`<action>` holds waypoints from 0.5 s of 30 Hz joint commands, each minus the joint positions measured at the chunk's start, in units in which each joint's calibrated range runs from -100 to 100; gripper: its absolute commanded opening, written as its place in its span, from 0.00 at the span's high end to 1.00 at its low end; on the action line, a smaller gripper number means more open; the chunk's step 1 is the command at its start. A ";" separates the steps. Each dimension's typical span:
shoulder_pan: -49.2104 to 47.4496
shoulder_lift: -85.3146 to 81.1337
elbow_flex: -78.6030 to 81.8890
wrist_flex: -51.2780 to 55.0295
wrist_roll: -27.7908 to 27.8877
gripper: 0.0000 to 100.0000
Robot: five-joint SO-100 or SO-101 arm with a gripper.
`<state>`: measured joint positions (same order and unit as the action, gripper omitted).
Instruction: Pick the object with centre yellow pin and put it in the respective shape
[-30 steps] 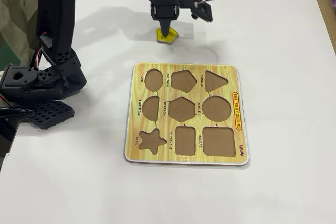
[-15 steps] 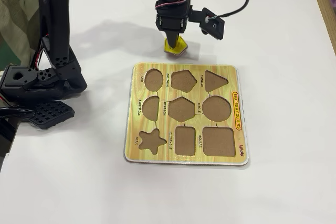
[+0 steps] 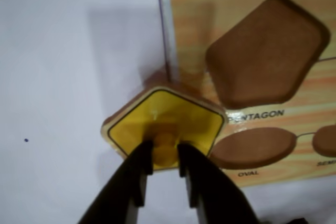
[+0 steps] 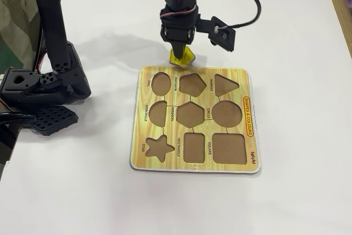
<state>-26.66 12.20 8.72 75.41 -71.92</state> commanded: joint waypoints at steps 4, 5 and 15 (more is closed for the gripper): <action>4.88 -3.50 -0.09 0.31 1.78 0.95; 5.57 -3.50 -0.09 0.39 2.25 0.95; 10.94 -3.41 -0.09 0.39 6.59 0.95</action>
<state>-17.59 12.11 8.99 75.41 -65.57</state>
